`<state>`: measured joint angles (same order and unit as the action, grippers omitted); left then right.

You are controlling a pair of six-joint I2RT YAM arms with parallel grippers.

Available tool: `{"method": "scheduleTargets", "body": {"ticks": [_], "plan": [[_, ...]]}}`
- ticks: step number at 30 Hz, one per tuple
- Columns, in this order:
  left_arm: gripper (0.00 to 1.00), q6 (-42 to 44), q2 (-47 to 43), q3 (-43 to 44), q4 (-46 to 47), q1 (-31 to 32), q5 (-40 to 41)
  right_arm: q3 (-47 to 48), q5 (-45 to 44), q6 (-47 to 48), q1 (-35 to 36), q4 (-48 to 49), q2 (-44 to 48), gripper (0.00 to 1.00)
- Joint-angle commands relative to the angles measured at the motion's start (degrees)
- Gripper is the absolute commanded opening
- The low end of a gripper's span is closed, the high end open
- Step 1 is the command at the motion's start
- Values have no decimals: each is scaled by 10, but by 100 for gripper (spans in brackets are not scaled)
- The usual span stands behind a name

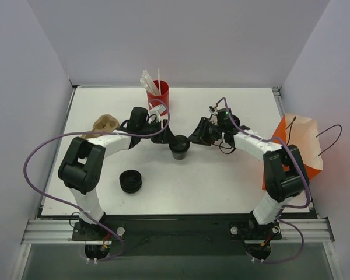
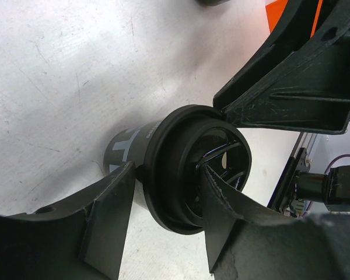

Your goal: Pack the takeout coffee

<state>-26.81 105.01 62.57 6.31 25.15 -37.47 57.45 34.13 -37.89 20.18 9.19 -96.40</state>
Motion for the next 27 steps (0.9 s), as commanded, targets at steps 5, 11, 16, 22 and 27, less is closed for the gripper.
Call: {"method": "scheduleTargets", "body": {"ticks": [5,11,16,22,27], "plan": [[55,58,51,-39,-76,11,66,28,16,11,4,-48,46,32],[55,68,63,-26,-89,11,62,31,20,4,3,-49,50,31],[55,73,63,-23,-97,11,64,21,16,0,3,-44,47,30],[55,76,63,-19,-103,11,65,-36,9,-11,4,-8,33,27],[55,76,66,-20,-102,11,68,-52,-12,-6,6,-3,17,25]]}}
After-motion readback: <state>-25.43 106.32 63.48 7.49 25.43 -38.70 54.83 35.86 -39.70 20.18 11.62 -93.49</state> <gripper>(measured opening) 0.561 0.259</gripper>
